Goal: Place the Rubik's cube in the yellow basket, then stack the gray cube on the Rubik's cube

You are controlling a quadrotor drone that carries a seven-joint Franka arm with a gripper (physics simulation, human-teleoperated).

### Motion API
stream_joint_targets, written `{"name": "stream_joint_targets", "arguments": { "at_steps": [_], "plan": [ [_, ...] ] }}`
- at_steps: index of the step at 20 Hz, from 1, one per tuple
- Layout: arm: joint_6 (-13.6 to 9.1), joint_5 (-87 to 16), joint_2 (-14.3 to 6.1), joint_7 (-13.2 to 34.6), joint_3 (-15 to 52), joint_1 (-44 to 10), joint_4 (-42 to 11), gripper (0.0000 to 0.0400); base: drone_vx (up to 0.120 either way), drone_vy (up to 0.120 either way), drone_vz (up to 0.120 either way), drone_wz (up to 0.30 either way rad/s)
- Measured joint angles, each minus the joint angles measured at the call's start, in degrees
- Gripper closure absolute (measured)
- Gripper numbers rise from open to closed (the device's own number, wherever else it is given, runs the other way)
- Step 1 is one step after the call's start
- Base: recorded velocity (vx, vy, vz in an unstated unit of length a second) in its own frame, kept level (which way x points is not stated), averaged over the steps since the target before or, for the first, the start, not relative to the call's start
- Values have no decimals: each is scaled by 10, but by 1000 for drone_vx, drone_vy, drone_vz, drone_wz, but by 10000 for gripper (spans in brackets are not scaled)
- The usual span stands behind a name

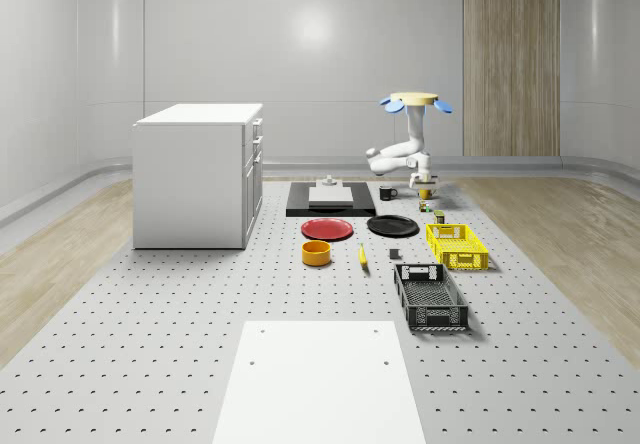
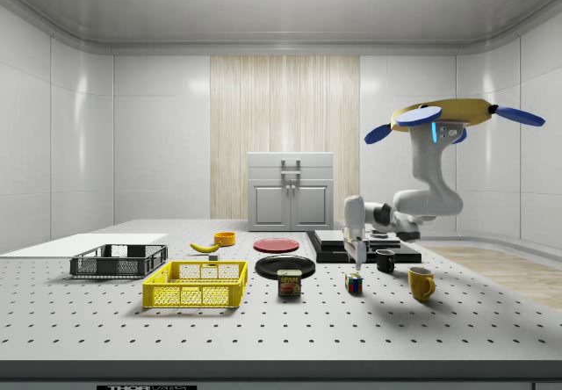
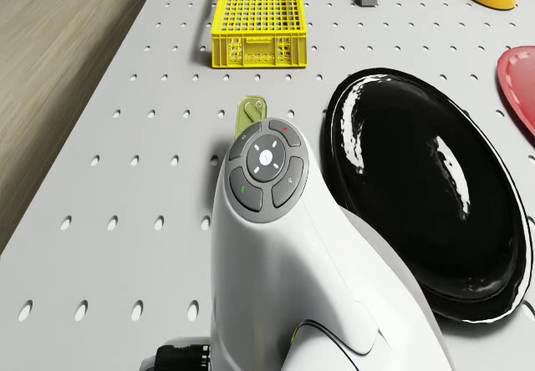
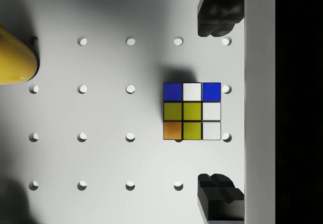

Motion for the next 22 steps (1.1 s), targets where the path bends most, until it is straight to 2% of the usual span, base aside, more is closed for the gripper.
{"name": "stream_joint_targets", "arguments": {
  "at_steps": [6,22],
  "plan": [
    [14,8,-16,5,4,-5,1,0,0,0,-107,0],
    [73,-19,-62,-7,-35,3,11,0,0,0,0,0]
  ]
}}
